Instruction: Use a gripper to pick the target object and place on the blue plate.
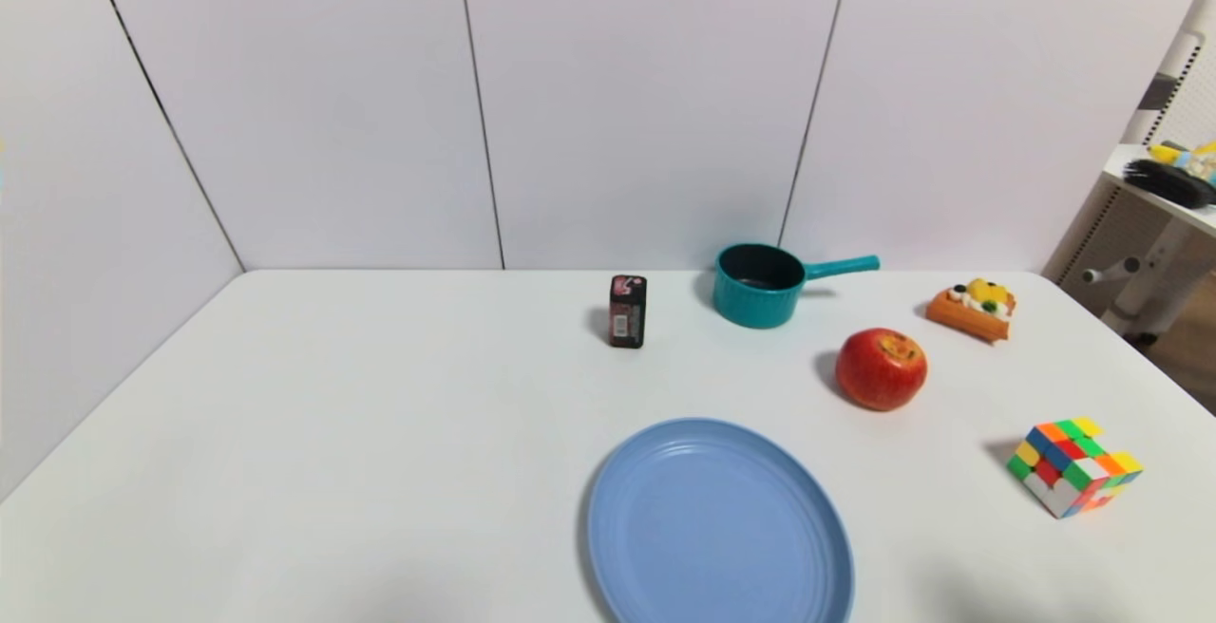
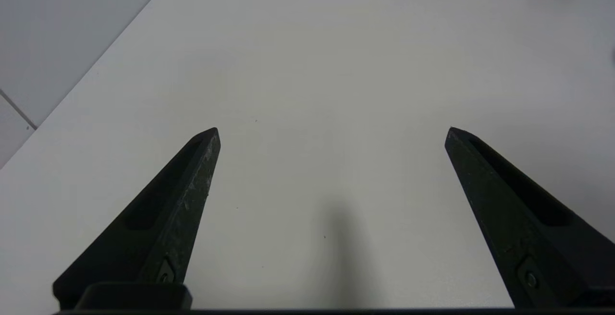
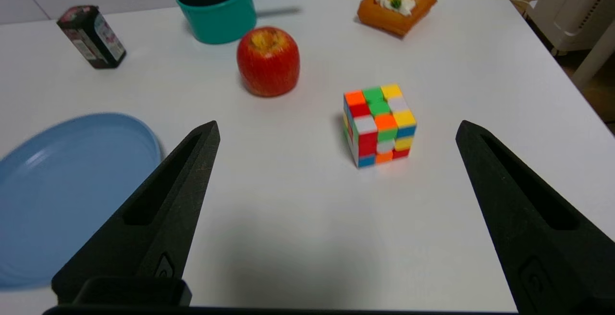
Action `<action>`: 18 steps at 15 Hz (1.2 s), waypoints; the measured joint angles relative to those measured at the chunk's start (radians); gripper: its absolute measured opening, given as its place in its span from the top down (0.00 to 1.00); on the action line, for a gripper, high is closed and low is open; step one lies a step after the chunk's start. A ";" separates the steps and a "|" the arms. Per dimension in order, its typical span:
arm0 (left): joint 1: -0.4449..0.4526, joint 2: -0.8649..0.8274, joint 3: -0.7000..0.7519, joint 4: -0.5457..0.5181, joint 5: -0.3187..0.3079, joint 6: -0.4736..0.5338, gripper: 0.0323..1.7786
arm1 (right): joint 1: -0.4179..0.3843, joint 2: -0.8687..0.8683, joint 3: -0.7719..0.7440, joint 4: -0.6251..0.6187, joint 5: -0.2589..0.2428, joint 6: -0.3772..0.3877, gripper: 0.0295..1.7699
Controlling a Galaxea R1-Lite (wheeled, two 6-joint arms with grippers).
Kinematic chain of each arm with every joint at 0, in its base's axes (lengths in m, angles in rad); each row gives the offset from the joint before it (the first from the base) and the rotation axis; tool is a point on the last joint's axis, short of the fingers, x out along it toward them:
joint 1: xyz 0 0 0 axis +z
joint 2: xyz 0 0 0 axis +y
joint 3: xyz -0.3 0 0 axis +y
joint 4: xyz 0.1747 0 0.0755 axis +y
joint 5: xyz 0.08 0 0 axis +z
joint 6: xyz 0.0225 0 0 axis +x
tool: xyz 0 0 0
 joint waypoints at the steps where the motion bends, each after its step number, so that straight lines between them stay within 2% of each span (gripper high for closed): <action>1: 0.000 0.000 0.000 0.000 0.000 0.000 0.05 | -0.002 0.099 -0.109 0.034 0.014 -0.005 0.04; 5: 0.000 0.000 0.000 0.000 0.000 0.000 0.05 | -0.009 0.462 -0.466 0.166 0.072 -0.069 0.04; 9: 0.000 0.000 0.000 0.000 0.000 0.000 0.05 | -0.022 0.789 -0.717 0.213 0.180 -0.212 0.04; 14: 0.000 0.000 0.000 0.000 0.000 0.000 0.05 | -0.060 1.093 -0.929 0.222 0.353 -0.470 0.04; 18: 0.000 0.000 0.000 0.000 0.000 0.000 0.05 | -0.071 1.301 -1.115 0.215 0.549 -0.589 0.04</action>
